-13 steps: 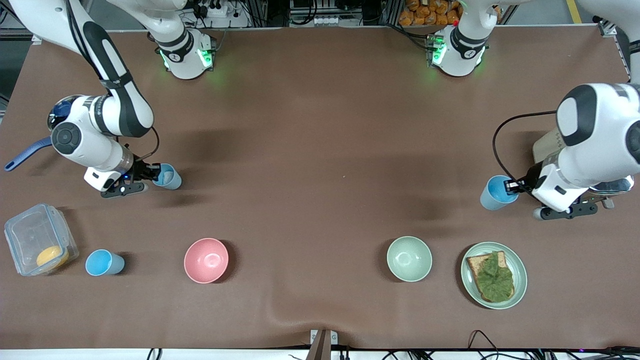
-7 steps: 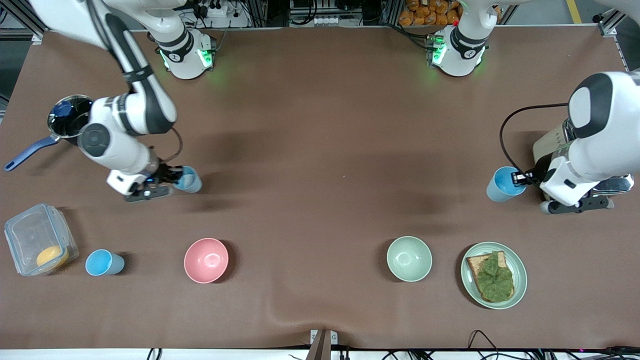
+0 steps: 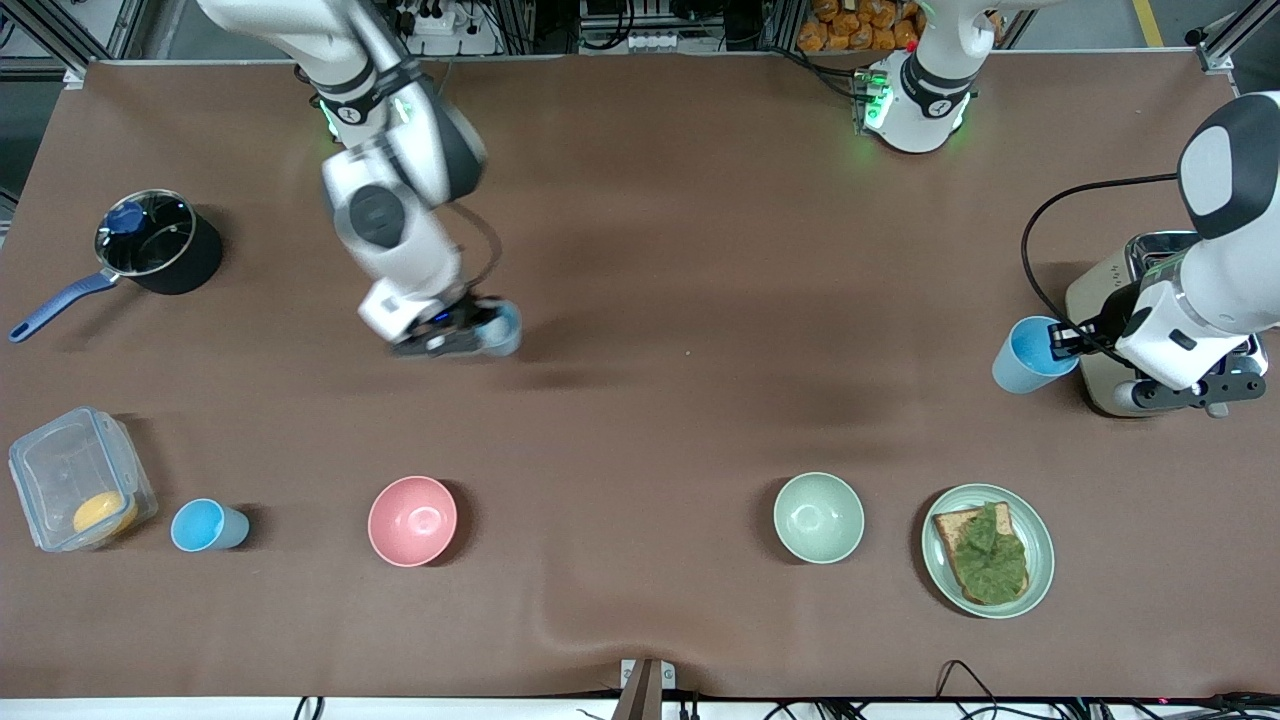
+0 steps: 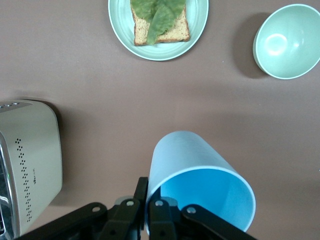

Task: Stack blue cups with both arms
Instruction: 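Carry the right gripper's cup to the middle while the left gripper follows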

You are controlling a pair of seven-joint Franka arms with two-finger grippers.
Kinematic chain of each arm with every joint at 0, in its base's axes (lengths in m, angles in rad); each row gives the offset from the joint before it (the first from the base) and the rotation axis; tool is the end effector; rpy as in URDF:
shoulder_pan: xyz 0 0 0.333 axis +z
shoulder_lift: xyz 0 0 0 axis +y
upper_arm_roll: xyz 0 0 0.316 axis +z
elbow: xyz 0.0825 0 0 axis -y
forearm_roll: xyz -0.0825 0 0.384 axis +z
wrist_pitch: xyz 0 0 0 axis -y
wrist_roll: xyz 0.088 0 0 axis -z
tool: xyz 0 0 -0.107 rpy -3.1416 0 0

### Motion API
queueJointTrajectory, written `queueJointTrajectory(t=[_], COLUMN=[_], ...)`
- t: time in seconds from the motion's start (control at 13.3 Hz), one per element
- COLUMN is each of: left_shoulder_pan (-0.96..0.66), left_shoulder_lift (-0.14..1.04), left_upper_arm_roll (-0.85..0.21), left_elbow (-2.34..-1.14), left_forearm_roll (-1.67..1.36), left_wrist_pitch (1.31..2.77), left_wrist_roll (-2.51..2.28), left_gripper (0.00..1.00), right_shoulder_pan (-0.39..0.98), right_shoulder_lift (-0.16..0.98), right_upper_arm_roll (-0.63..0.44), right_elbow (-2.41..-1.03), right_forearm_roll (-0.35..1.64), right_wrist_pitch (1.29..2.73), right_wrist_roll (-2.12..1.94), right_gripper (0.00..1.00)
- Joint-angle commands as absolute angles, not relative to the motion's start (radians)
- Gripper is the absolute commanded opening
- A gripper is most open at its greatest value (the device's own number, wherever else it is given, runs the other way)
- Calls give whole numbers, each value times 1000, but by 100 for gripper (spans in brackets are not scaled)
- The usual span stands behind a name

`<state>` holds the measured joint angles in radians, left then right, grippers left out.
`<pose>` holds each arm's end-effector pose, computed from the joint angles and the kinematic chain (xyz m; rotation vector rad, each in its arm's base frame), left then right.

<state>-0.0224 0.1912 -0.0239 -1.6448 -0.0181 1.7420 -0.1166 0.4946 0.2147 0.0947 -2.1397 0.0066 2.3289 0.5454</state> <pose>0.6101 -0.0289 0.4918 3.1213 0.1162 -0.1492 0.4687 0.3127 0.3029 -3.1328 -0.0586 0.0535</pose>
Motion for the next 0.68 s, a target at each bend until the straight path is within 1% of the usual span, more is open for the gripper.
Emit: queueJointTrajectory(t=[0.0, 0.3, 0.6], left_shoulder_pan=[-29, -34, -32], left_shoulder_lift=[202, 222, 253], left_upper_arm_roll=[-29, -34, -44], left_elbow=[-1618, -1617, -1615], left_forearm_roll=[3, -8, -72], left_wrist_pitch=[1715, 1715, 1717], left_wrist_roll=[-103, -109, -113], left_gripper=[0, 0, 0], right_shoulder_pan=[627, 779, 813], right_shoulder_lift=[282, 391, 407], right_upper_arm_roll=[80, 78, 77], right_elbow=[-2060, -2016, -2006], right_forearm_roll=[18, 20, 20], right_wrist_pitch=[2348, 2480, 2477], right_wrist_roll=[704, 865, 882], right_gripper=[0, 0, 0])
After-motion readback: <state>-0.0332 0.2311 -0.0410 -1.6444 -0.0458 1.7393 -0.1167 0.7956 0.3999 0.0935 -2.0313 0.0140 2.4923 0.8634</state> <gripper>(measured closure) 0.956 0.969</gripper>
